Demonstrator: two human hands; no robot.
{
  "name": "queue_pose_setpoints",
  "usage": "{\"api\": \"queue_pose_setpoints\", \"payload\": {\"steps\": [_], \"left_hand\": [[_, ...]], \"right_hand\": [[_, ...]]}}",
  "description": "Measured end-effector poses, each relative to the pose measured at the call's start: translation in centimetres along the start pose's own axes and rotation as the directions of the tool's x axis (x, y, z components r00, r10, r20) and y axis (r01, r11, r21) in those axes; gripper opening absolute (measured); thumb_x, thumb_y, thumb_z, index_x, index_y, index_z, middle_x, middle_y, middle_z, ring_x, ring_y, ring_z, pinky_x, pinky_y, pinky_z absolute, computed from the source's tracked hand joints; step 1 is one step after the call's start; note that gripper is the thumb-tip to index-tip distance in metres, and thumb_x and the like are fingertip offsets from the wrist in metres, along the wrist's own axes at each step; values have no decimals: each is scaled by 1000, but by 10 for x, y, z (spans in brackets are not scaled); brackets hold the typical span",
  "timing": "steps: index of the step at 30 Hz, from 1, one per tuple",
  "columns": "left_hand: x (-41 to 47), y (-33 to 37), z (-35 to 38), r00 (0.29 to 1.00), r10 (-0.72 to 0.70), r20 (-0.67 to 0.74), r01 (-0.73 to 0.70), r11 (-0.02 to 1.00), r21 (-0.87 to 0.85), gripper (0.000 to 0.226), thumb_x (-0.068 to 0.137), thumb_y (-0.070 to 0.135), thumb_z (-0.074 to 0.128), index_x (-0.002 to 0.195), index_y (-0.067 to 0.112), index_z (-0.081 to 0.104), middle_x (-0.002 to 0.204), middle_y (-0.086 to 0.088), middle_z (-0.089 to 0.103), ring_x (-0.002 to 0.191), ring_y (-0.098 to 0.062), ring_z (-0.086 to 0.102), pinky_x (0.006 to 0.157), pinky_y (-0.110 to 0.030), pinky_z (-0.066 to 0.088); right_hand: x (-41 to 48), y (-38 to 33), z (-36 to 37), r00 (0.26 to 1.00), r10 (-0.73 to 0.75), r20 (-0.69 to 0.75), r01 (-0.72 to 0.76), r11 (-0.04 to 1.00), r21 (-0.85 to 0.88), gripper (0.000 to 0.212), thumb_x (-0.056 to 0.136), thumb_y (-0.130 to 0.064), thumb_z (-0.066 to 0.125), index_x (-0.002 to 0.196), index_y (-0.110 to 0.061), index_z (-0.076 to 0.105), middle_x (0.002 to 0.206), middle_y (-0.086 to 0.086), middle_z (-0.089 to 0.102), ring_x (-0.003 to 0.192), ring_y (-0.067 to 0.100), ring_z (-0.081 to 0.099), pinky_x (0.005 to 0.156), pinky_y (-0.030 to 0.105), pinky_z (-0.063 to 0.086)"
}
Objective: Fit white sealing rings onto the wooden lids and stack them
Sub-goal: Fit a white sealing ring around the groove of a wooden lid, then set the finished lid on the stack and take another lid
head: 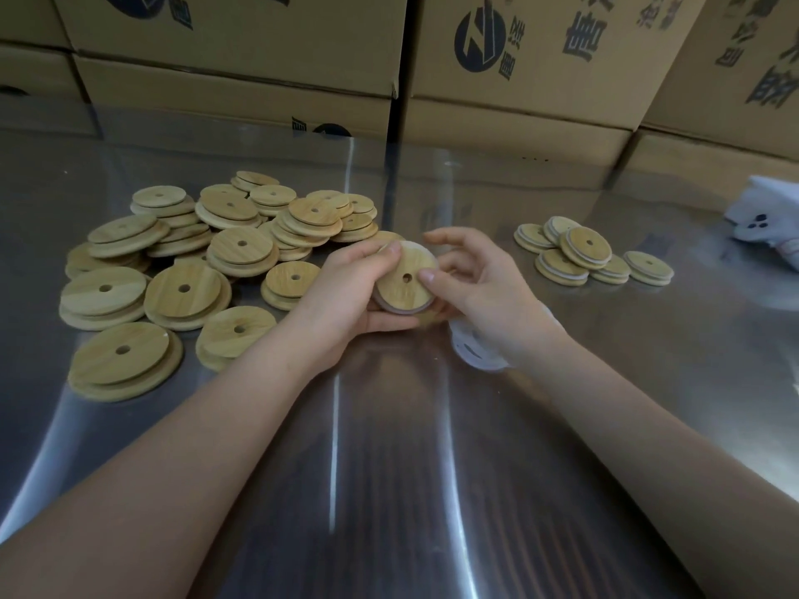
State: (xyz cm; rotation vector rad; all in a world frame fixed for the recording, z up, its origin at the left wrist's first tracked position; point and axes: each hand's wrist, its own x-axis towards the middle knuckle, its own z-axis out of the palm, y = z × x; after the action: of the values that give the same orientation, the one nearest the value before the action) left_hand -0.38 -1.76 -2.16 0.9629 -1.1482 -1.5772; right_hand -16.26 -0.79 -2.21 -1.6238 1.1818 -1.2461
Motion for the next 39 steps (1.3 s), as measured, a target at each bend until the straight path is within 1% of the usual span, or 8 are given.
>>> {"api": "queue_pose_setpoints", "payload": {"steps": [4, 7, 11, 14, 19, 26, 34, 39], "left_hand": [[0, -1, 0, 999, 34, -23, -33, 999, 31, 22, 102, 28, 47, 112, 17, 65, 104, -11, 72, 87, -26, 74, 72, -42, 62], [-1, -5, 1, 987, 145, -65, -129, 970, 207, 18, 103, 25, 46, 101, 23, 64, 101, -8, 69, 71, -23, 73, 67, -36, 61], [-2, -11, 1, 955, 296, -2, -260, 841, 474, 19, 100, 17, 48, 98, 24, 65, 91, -2, 70, 68, -22, 70, 61, -28, 58], [-4, -13, 1, 934, 349, 73, -321, 735, 597, 25, 97, 14, 50, 89, 32, 65, 83, 8, 70, 66, -14, 70, 68, -33, 59], [-5, -13, 1, 930, 354, 101, -327, 667, 669, 24, 95, 15, 53, 87, 32, 67, 79, 8, 71, 67, -12, 67, 73, -40, 58], [-6, -13, -1, 915, 378, 138, -351, 582, 734, 22, 94, 15, 52, 91, 29, 69, 78, 2, 71, 69, -18, 66, 74, -44, 54], [-4, -13, -1, 918, 371, 140, -343, 564, 751, 24, 95, 17, 52, 88, 36, 65, 77, 0, 71, 70, -18, 66, 75, -44, 53], [-3, -13, -2, 921, 368, 124, -334, 588, 737, 24, 96, 15, 52, 89, 33, 66, 76, 17, 68, 69, -3, 64, 72, -27, 53]], "right_hand": [[2, -4, -6, 997, 12, -72, -9, 999, 51, 34, 88, -5, 68, 116, -18, 57, 67, -1, 65, 54, 19, 61, 53, 32, 52], [6, -8, -15, 988, 33, -149, -12, 990, 140, 39, 90, -4, 65, 121, -24, 55, 65, 2, 64, 51, 19, 60, 54, 32, 53], [15, -7, -33, 961, 158, -225, -92, 955, 281, 34, 93, -4, 60, 122, -23, 62, 75, 9, 63, 55, 19, 62, 57, 30, 57], [21, -2, -49, 921, 270, -283, -161, 921, 355, 33, 93, -5, 60, 124, -18, 61, 71, 9, 67, 53, 18, 64, 55, 28, 57], [33, 6, -66, 812, 393, -431, -208, 885, 416, 31, 94, -5, 60, 124, -13, 59, 83, 13, 67, 48, 16, 64, 50, 24, 54], [36, 24, -76, 651, 519, -555, -197, 821, 536, 36, 93, 0, 59, 127, -7, 55, 93, 14, 62, 66, 23, 68, 51, 27, 58], [35, 25, -86, 650, 524, -550, -164, 804, 572, 47, 89, 7, 61, 133, 0, 47, 100, 21, 63, 76, 29, 70, 62, 32, 60], [34, 25, -92, 635, 495, -594, -146, 831, 537, 56, 85, 10, 64, 137, 2, 42, 100, 17, 63, 76, 25, 70, 71, 31, 61]]}}
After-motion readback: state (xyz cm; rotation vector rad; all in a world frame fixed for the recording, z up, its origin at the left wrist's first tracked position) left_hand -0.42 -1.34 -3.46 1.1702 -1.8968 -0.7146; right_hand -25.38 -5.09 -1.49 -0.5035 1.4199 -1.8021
